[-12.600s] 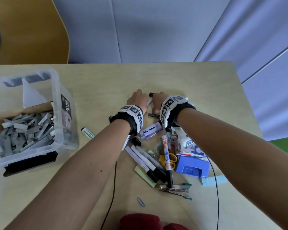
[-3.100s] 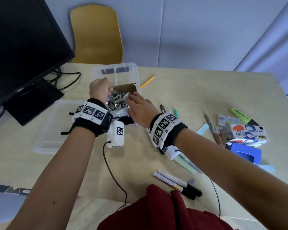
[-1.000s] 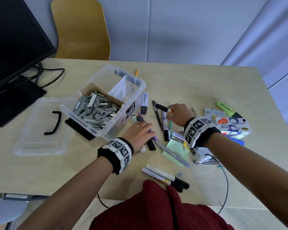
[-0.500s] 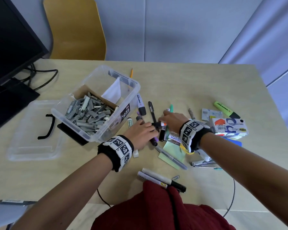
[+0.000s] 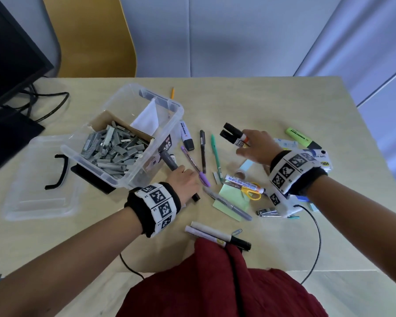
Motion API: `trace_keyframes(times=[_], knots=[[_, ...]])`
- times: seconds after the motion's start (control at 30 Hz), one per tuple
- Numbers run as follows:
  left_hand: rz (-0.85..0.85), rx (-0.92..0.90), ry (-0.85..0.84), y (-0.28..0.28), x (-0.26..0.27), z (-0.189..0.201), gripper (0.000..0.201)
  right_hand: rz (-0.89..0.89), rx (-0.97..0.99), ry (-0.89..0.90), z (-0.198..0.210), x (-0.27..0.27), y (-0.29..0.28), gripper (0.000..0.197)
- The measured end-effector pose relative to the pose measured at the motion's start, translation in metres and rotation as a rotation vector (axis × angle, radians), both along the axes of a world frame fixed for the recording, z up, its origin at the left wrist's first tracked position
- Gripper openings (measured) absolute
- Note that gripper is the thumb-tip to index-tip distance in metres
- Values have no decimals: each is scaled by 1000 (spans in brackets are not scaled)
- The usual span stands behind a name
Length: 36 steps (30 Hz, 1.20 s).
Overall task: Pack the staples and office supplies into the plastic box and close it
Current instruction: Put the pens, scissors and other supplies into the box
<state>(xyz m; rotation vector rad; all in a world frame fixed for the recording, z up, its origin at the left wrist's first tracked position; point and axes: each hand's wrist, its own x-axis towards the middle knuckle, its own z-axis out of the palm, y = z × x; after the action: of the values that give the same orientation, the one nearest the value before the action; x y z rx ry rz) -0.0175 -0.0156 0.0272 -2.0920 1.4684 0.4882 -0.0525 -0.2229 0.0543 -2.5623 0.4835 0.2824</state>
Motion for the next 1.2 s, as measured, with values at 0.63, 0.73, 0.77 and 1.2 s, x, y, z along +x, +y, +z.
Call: trace_keyframes(times=[0.63, 0.73, 0.77, 1.2], knots=[[79, -438, 87, -78, -22, 2, 36, -261, 242, 24, -23, -76, -25, 13], [78, -410, 131, -100, -30, -4, 36, -285, 242, 30, -30, -83, -27, 22], [86, -393, 145, -105, -32, -6, 34, -293, 230, 34, -31, -86, -28, 30], [355, -453, 281, -99, -13, 0, 20, -468, 463, -135, -35, -98, -26, 10]])
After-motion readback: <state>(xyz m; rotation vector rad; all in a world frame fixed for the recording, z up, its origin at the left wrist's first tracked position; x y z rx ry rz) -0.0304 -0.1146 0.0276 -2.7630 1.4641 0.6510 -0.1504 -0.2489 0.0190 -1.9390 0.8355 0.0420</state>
